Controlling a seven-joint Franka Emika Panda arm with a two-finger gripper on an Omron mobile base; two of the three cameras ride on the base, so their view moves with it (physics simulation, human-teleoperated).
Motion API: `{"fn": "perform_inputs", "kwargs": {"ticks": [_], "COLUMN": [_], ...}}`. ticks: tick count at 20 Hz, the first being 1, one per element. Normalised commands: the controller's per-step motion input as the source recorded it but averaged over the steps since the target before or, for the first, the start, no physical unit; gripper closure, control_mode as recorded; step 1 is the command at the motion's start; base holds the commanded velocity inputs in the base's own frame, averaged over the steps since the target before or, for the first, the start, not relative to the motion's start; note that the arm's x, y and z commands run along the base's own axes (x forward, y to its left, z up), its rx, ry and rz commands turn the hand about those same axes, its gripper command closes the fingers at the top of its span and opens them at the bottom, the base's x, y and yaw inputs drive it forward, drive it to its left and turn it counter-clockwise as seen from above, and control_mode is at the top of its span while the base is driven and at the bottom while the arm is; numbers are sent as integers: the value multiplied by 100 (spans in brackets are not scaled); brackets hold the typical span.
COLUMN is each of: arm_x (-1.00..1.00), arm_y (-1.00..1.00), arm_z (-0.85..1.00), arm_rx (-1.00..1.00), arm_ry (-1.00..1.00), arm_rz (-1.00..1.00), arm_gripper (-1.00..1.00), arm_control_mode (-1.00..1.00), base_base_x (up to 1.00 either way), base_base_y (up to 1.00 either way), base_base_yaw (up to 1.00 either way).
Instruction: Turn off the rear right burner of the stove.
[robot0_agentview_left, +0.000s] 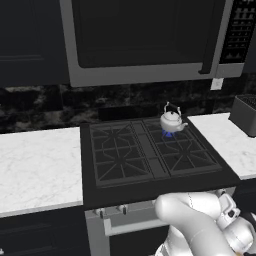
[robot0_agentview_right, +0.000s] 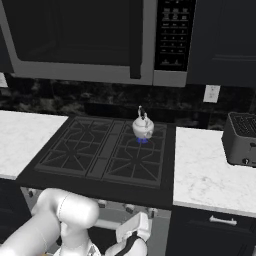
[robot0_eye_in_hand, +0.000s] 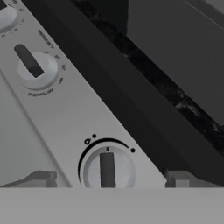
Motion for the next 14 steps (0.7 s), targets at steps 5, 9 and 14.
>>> {"fn": "perform_inputs", "kwargs": {"ticks": [5, 9, 14], "arm_x": [52, 16, 0], "arm_y": [6, 23, 8], "arm_z": [1, 19, 1], "arm_rx": [0, -1, 0], "arm_ry": [0, 0, 0], "arm_rz": [-1, 0, 0], "arm_gripper": [-100, -100, -100], "arm_control_mode": [-100, -100, -100], "base_base_x": [0, 0, 0], "base_base_y": [0, 0, 0], "base_base_yaw": [0, 0, 0]}}
